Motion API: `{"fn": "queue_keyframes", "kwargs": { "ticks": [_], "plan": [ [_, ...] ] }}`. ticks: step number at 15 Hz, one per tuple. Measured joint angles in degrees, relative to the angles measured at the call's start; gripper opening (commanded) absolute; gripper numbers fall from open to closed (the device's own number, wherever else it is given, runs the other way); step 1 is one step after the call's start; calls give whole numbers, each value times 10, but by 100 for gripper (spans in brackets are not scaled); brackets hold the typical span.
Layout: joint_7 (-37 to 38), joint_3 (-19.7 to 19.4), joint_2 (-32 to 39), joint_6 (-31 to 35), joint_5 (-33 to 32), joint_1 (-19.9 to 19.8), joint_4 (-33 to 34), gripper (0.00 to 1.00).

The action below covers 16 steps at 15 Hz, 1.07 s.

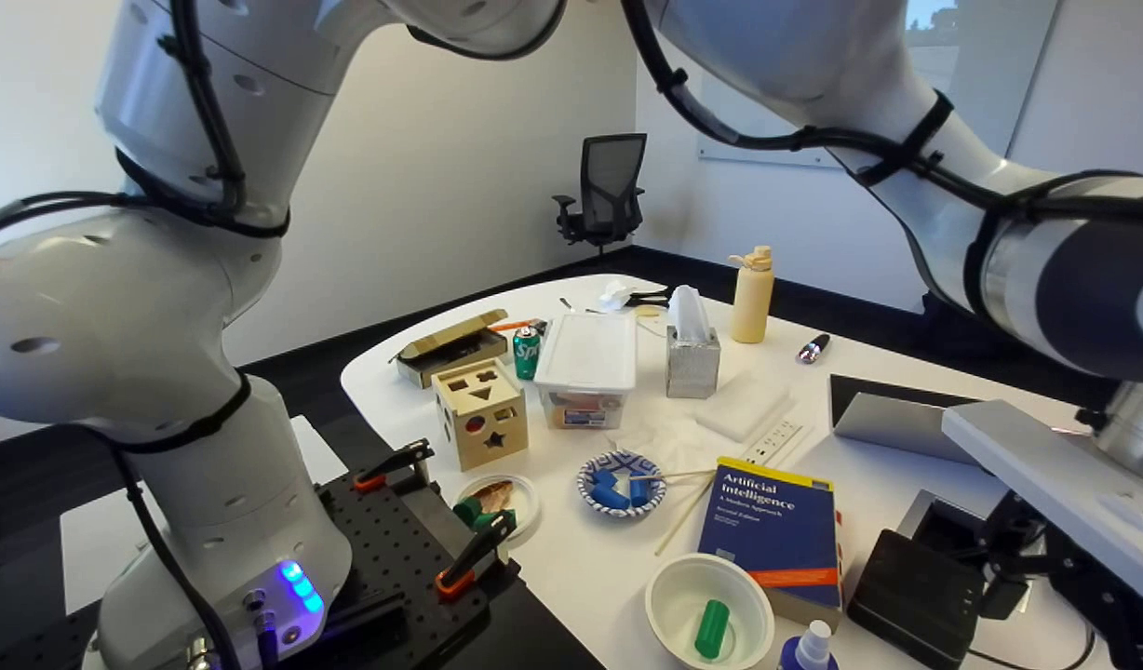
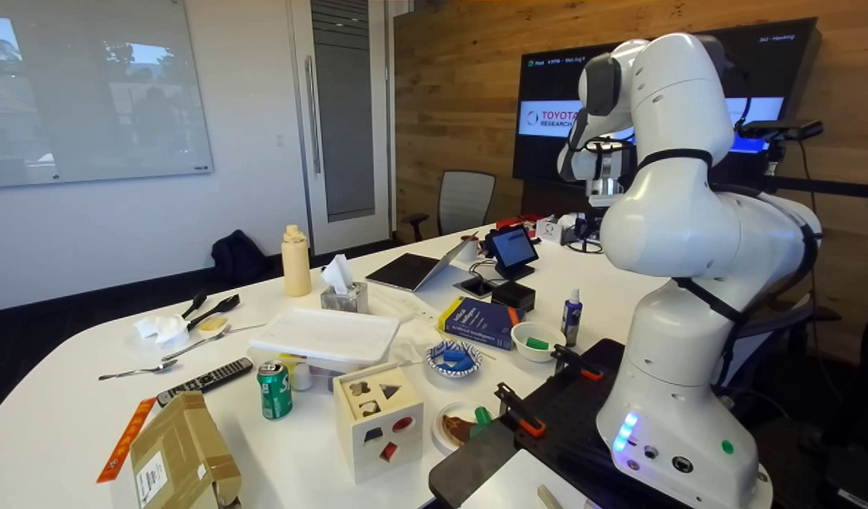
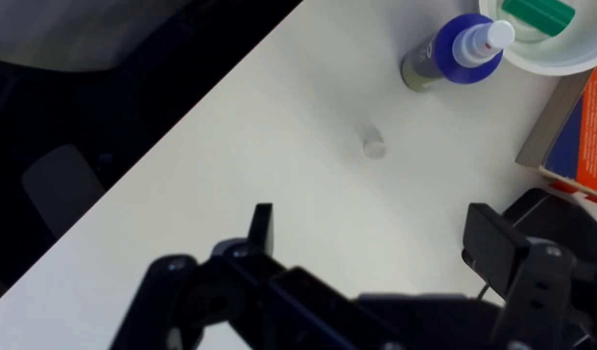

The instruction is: Put the clear cap onto the bottle

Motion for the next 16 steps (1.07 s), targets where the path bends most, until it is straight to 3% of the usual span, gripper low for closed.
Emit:
{"fn": "queue_keyframes", "kwargs": {
  "ticks": [7, 16],
  "plan": [
    [2, 10, 2, -16, -1, -13, 0, 100],
    [50, 25, 43, 111, -3, -1, -85, 100]
  ]
}}
